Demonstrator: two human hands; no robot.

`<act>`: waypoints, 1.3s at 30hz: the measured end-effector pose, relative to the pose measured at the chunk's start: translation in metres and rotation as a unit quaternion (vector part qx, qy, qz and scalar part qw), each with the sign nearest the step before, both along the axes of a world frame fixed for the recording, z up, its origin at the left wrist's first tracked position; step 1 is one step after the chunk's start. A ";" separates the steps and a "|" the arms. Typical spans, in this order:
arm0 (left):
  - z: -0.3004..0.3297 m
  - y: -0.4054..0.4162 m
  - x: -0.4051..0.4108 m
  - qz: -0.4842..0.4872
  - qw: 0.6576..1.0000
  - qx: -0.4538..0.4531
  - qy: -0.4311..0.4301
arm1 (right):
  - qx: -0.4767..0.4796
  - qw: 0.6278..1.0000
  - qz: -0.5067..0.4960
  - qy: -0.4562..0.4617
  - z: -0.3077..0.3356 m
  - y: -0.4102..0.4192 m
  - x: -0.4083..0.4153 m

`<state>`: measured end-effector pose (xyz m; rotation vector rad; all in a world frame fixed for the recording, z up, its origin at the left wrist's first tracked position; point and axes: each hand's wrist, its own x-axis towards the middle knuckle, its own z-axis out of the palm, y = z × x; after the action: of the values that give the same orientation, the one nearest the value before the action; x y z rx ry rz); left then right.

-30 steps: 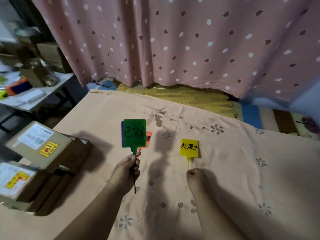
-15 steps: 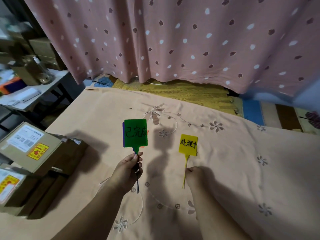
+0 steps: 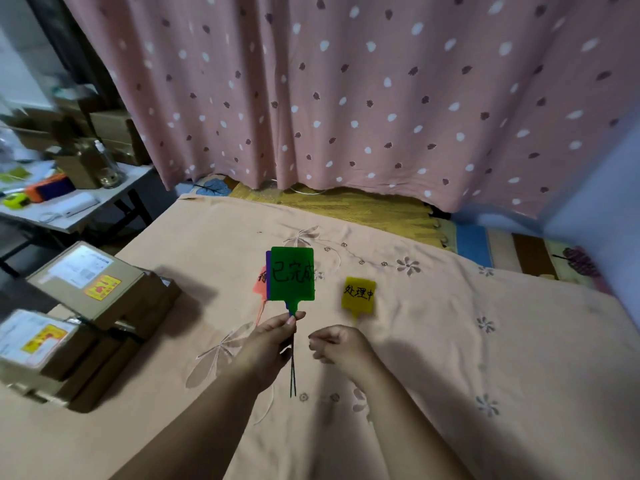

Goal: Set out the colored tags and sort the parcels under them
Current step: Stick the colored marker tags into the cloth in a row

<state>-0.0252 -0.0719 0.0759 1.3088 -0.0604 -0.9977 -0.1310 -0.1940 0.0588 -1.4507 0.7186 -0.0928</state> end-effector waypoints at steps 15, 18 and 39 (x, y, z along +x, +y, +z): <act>0.026 0.033 -0.083 -0.026 0.998 -0.056 0.004 | -0.050 0.997 0.045 -0.031 0.039 0.048 -0.066; 0.030 0.033 -0.083 -0.042 0.998 -0.055 -0.001 | -0.049 0.998 0.018 -0.036 0.043 0.054 -0.071; 0.032 0.001 -0.065 -0.151 0.985 -0.048 0.066 | -0.095 0.952 -0.281 -0.070 0.073 0.042 -0.123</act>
<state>-0.0902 -0.0713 0.1076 1.1633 -0.2077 -1.3221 -0.2540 -0.1522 0.1318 -1.3639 1.0080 -0.7155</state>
